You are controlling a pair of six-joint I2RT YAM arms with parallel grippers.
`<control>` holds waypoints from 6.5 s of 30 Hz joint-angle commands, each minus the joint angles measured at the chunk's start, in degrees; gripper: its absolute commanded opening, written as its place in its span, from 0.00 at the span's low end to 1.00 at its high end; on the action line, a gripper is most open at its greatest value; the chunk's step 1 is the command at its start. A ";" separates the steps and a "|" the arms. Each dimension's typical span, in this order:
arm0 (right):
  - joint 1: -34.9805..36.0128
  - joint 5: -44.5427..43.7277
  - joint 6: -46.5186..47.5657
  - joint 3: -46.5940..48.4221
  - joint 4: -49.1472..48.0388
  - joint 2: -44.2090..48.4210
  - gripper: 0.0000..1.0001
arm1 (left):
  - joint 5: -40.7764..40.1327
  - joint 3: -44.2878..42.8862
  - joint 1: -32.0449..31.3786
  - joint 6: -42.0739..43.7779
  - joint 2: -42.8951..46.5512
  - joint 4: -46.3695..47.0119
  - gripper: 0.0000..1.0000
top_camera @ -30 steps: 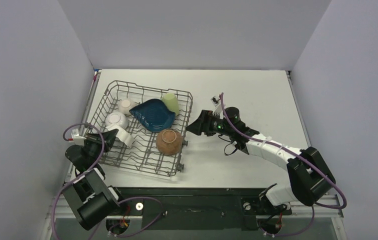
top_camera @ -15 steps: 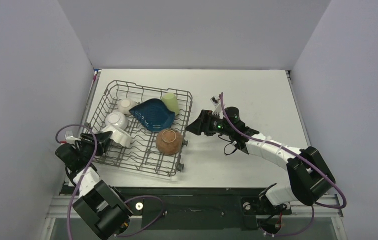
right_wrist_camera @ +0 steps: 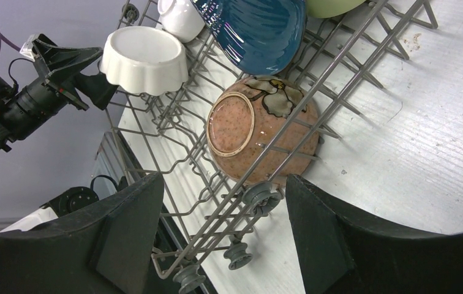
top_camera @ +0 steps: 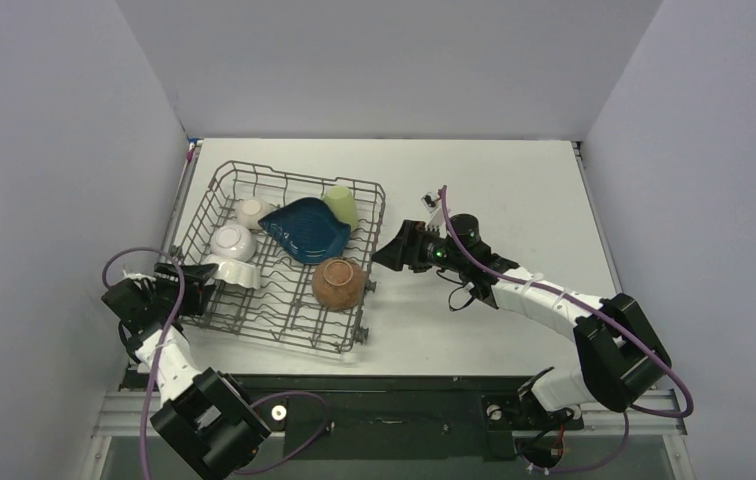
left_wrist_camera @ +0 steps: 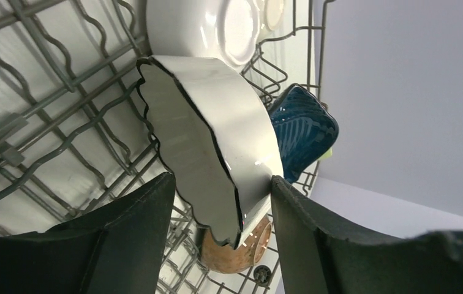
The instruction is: Load the mixed dishes into the dish rack
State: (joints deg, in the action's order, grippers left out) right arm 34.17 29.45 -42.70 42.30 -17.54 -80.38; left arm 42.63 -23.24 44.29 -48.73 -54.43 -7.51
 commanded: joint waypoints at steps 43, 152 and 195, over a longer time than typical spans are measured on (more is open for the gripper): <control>-0.13 1.51 0.68 1.91 -1.97 -0.62 0.68 | -31.44 -20.51 -22.76 8.78 9.62 -24.00 0.66; 29.16 -61.79 72.51 44.20 2.07 -37.34 0.00 | -43.37 -40.13 -52.40 19.21 20.01 -39.98 0.96; 30.03 -53.74 72.59 43.71 -0.75 -40.42 0.48 | -55.35 -43.60 -52.46 23.47 18.41 -41.88 0.96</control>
State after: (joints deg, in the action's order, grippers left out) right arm 65.10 -23.97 32.40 84.79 -18.50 -123.59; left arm -13.82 -66.59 -8.21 -25.32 -35.68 -52.42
